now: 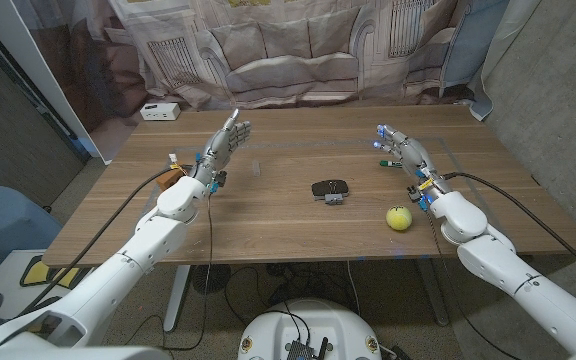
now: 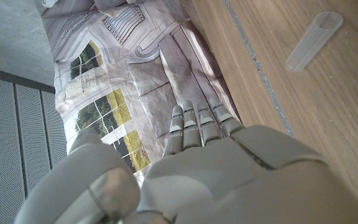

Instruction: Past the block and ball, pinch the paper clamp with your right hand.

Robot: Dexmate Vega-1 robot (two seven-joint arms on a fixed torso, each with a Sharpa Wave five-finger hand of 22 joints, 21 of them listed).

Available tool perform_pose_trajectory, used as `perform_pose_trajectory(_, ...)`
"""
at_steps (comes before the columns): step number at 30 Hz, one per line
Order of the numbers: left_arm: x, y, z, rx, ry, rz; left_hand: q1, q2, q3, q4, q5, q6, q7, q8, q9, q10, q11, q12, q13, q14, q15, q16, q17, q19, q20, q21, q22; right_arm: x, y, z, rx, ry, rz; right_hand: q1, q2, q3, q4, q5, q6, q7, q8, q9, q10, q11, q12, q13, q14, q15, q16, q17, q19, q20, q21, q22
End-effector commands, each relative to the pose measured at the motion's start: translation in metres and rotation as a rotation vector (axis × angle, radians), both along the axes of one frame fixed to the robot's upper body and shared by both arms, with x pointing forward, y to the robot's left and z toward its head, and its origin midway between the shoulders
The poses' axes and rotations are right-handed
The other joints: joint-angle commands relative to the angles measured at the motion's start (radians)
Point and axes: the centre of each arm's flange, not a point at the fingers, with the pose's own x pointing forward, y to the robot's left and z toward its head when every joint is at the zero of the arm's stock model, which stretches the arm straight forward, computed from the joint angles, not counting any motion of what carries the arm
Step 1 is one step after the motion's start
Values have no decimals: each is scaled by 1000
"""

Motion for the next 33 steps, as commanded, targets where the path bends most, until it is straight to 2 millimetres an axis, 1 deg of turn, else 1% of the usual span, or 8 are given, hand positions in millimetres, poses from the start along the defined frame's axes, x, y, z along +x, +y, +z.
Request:
perform_pose_trajectory(1, -8, 15, -7, -1, -10, -5, 13, 4, 4, -2, -3, 10, 4, 4, 5, 10, 3, 3, 3, 7, -2, -4, 5, 4, 1, -6, 4, -28, 30, 3, -71, -71, -59, 11, 0, 8, -3, -2, 9, -2, 3, 4, 6, -7, -4, 3, 1, -10, -7, 0, -2, -5, -3, 1)
perform_pose_trajectory(4, -8, 18, -9, -5, -7, -8, 14, 6, 5, -3, -3, 10, 4, 2, 6, 10, 1, 2, 3, 5, -1, -6, 5, 2, 1, -9, 4, -35, 34, 3, -85, -80, -91, 13, 1, 9, -4, -2, 8, -2, 2, 3, 5, -9, -5, 3, 0, -11, -8, 0, -2, -5, -4, 1)
perform_pose_trajectory(6, -7, 19, -11, -3, -7, -9, 15, 7, 6, -3, -3, 11, 4, 2, 6, 9, 6, 1, 3, 5, -1, -7, 5, 1, 0, -11, 4, -38, 36, 2, -84, -84, -98, 15, 1, 9, -5, -2, 7, -3, 1, 3, 5, -9, -6, 3, -2, -14, -10, 0, -3, -5, -5, 1)
perform_pose_trajectory(11, -6, 23, -14, -6, -6, -11, 17, 10, 8, -5, -3, 10, 5, -1, 6, 6, 4, -2, 2, 4, 0, -9, 5, -2, -2, -15, 4, -47, 44, -4, -97, -100, -130, 19, 1, 11, -7, -2, 9, -4, 1, 3, 3, -9, -8, 3, -6, -17, -13, -1, -4, -6, -8, 1)
perform_pose_trajectory(18, -7, 26, -13, 9, -14, -23, 19, 13, 9, -6, -4, 13, 5, -2, 6, 6, 5, -4, 2, 0, 1, -13, 5, -3, 1, -20, 4, -56, 49, -10, -113, -98, -155, 25, 3, 13, -9, -2, 8, -6, 0, 3, 3, -11, -10, 3, -7, -18, -15, -2, -5, -8, -11, 1)
perform_pose_trajectory(21, -8, 27, -12, 17, -20, -24, 20, 14, 10, -7, -4, 13, 5, -3, 6, 6, 4, -4, 2, 1, 1, -14, 5, -3, 1, -22, 4, -59, 51, -13, -120, -98, -166, 27, 3, 14, -10, -2, 8, -6, 0, 3, 1, -11, -11, 3, -6, -17, -16, -2, -5, -8, -12, 1)
perform_pose_trajectory(22, -8, 28, -12, 20, -23, -23, 20, 15, 10, -7, -4, 14, 5, -3, 6, 8, 0, -4, 2, 2, 1, -14, 5, -2, 1, -23, 4, -60, 51, -14, -122, -98, -168, 29, 3, 14, -10, -2, 8, -6, -1, 3, 1, -13, -12, 3, -6, -18, -16, -2, -5, -8, -13, 1)
perform_pose_trajectory(33, -16, 28, -13, 39, -44, -27, 23, 19, 12, -10, -5, 18, 6, -5, 6, 11, 3, -6, 2, 2, 1, -17, 5, -2, 3, -29, 4, -67, 57, -25, -139, -111, -196, 40, 5, 18, -13, -1, 1, -12, -5, 3, -2, -23, -16, 3, -9, -21, -20, -4, -4, -10, -17, 1)
